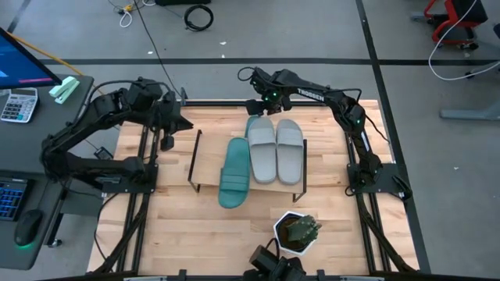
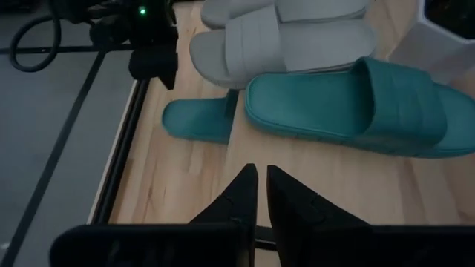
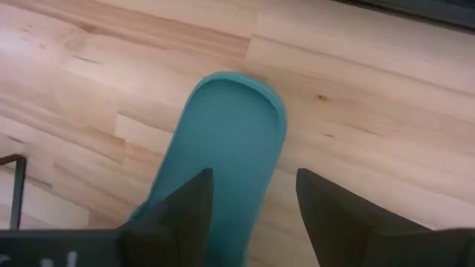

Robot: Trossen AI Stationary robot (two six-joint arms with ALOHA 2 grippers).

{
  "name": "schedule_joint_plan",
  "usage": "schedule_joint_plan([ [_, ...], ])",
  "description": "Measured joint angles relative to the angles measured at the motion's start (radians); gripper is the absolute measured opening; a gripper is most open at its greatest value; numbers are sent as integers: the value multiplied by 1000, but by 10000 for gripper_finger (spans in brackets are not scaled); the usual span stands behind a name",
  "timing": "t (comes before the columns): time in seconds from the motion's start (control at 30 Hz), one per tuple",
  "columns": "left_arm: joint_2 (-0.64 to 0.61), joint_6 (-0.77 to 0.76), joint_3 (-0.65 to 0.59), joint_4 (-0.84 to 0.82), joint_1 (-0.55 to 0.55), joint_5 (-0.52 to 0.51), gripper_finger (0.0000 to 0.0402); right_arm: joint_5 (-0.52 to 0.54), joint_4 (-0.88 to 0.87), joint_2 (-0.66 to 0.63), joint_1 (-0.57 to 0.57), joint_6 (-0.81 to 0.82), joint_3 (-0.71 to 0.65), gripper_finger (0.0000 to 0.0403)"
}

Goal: Pick and place slides into the shelf
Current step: Put the green slipper on the shelf

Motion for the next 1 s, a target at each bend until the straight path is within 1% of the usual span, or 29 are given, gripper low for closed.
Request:
schedule_joint_plan([
  [0.1, 0, 21, 0, 8, 40, 51, 29, -1, 1, 0, 0, 0, 0, 200],
  [0.23, 0, 32, 0, 13, 90, 87, 21, -34, 12, 0, 0, 12, -1, 201],
  [0.4, 0, 39, 0, 13, 119, 137, 19, -57, 62, -1, 0, 53, -63, 201],
  [0.5, 0, 40, 0, 13, 119, 140, 23, -56, 112, -1, 0, 73, -106, 201],
  [0.67, 0, 40, 0, -1, 119, 139, 21, -63, 162, -1, -5, 93, -119, 201],
  [0.83, 0, 39, 0, -1, 119, 139, 14, -69, 183, 1, -13, 98, -126, 201],
  [1.0, 0, 39, 0, 0, 119, 139, 20, -75, 199, 0, -25, 99, -156, 201],
])
